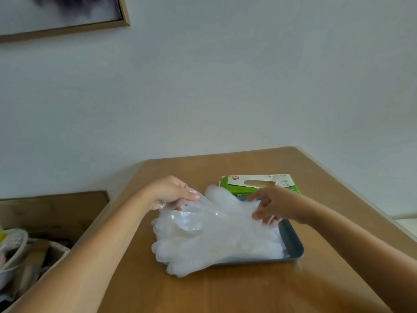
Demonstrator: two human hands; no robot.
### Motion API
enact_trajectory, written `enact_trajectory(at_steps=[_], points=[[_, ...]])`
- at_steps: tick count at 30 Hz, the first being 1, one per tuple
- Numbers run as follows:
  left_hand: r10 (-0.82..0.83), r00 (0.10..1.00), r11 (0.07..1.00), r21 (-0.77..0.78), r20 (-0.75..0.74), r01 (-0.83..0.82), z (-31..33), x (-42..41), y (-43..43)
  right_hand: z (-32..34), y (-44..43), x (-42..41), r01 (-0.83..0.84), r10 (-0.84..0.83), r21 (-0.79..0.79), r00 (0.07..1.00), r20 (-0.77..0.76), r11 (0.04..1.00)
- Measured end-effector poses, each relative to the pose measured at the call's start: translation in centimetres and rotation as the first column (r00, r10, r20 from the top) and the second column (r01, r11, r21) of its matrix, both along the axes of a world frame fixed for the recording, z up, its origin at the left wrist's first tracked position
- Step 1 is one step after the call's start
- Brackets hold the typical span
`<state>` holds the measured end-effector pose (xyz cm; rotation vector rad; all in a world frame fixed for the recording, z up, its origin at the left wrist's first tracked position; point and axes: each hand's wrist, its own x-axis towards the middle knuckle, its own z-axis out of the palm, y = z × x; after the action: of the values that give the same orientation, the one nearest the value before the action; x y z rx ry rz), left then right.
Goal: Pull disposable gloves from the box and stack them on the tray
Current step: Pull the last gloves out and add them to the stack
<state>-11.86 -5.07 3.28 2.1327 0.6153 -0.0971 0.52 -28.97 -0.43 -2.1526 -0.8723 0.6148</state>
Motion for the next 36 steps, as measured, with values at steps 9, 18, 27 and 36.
enact_trajectory(at_steps=[9, 18, 27, 36], points=[[0.147, 0.988, 0.631, 0.773, -0.04, -0.063, -0.9, 1.1, -0.2, -1.7, 0.9, 1.0, -0.026, 0.039, -0.091, 0.988, 0.151, 0.996], [-0.397, 0.918, 0.587, 0.765, -0.014, 0.265, -6.0, 0.4, -9.3, -2.1, 1.1, 1.0, -0.01, 0.029, -0.097, 0.98, 0.198, 0.995], [-0.209, 0.972, 0.787, 0.571, -0.108, 0.233, -9.6, 1.4, -8.7, 0.1, 0.3, 0.0, 0.335, -0.187, -0.099, 0.718, 0.67, 0.937], [-0.197, 0.966, 0.66, 0.706, -0.168, 0.257, -10.3, 1.6, -8.4, -3.0, 1.9, -3.9, -0.218, 0.492, -0.481, 0.661, 0.567, 0.849]])
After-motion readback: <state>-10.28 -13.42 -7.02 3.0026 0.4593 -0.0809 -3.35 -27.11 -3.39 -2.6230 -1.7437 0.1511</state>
